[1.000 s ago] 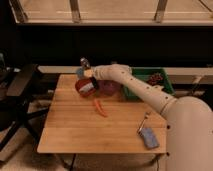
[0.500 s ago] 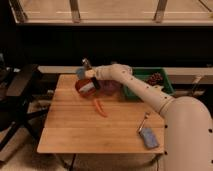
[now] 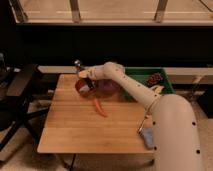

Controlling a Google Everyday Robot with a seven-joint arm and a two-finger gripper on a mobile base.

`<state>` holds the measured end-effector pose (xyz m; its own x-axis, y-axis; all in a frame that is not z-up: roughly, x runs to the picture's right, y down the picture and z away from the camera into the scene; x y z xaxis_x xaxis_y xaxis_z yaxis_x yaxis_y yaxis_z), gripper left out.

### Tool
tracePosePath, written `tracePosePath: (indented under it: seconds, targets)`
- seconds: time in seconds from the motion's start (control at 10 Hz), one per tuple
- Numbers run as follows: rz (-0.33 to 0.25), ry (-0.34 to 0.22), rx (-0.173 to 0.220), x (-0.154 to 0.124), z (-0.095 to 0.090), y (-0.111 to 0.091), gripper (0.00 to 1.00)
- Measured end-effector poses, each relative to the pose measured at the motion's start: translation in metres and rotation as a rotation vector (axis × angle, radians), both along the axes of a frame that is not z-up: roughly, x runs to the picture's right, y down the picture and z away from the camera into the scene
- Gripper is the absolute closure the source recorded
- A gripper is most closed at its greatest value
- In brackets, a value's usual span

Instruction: Place brush in plastic cup

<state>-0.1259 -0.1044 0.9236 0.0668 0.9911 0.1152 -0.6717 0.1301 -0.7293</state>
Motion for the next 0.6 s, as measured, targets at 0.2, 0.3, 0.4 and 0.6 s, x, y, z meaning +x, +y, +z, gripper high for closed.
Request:
tracePosePath:
  seconds: [0.2,0.3,0.4,0.6]
  targets:
    - [0.009,0.005,-0.012,0.001,0.010,0.001,1.00]
    - [0.019,0.010,-0.018,0.001,0.014,0.000,1.00]
    - [0.033,0.019,-0.024,0.002,0.019,0.000,1.00]
    - [0.051,0.028,-0.032,0.007,0.026,-0.002,0.89]
